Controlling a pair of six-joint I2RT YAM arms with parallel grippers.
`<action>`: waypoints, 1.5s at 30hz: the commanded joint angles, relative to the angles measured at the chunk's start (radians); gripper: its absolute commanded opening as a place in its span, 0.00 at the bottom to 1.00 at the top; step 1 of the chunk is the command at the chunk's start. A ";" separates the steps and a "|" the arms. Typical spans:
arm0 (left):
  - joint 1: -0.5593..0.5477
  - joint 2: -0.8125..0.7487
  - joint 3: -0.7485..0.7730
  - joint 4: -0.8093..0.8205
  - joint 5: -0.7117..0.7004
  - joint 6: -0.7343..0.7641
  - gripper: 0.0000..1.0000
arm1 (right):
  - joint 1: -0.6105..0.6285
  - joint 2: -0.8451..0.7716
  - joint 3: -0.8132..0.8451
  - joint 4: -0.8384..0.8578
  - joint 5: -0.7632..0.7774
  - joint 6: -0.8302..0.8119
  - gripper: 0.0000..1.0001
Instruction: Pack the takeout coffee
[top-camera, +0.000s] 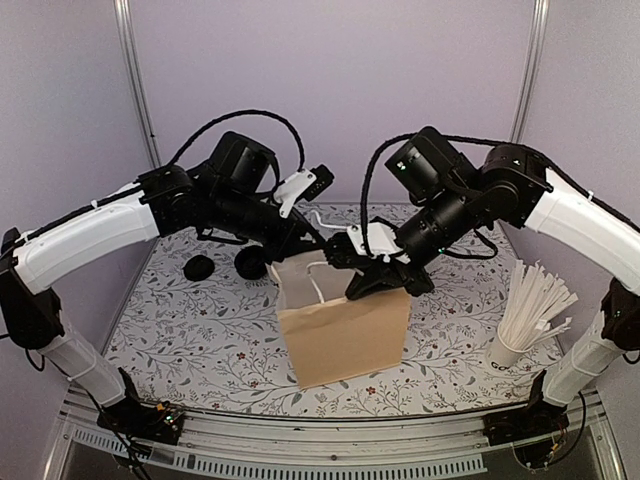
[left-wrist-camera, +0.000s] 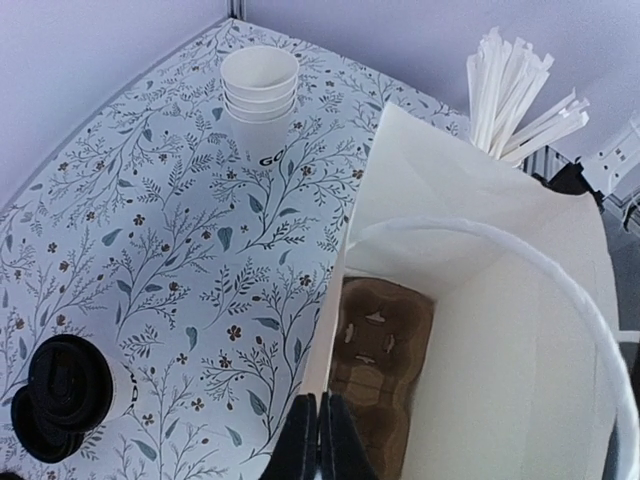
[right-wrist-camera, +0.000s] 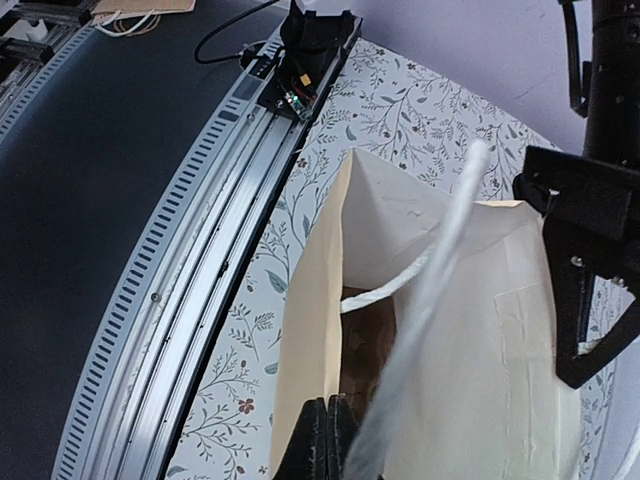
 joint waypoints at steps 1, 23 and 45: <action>0.015 -0.046 0.105 -0.034 -0.048 0.016 0.00 | -0.005 0.044 0.185 0.017 0.008 0.002 0.00; 0.102 -0.020 0.385 -0.270 -0.171 0.087 0.00 | -0.005 0.151 0.428 0.157 0.029 -0.008 0.00; 0.181 0.026 0.298 -0.346 -0.029 0.066 0.00 | -0.005 0.134 0.272 0.200 0.007 0.016 0.00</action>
